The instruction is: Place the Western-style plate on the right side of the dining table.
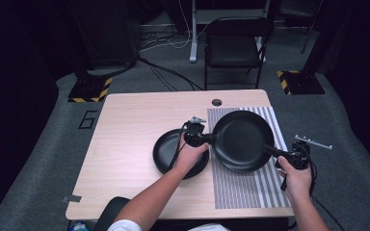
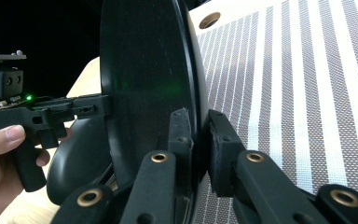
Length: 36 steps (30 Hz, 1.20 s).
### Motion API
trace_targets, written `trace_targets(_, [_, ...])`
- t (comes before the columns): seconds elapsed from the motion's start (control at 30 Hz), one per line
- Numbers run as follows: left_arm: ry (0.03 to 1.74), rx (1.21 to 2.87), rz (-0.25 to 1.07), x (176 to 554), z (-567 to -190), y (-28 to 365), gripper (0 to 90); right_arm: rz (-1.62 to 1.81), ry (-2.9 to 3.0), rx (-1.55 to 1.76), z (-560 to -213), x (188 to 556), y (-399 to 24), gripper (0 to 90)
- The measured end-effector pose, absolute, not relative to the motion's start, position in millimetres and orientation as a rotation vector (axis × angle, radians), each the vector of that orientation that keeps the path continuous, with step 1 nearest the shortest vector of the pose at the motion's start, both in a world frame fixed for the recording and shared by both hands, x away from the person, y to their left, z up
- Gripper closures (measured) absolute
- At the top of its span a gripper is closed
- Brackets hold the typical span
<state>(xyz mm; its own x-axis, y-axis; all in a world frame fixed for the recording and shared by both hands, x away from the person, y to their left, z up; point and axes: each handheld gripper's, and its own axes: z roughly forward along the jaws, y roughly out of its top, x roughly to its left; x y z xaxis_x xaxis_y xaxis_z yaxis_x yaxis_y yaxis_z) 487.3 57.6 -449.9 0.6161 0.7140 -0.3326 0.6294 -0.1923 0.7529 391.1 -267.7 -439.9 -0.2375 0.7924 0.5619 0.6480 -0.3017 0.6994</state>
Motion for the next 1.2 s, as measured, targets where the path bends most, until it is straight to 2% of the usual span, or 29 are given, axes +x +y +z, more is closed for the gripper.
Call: trace_targets(1.2, [1.099, 1.944, 0.057, 496.8, -475.6, 41.0, 75.9, 1.541, 1.758, 1.907, -458.6, 404.5, -284.6, 81.9])
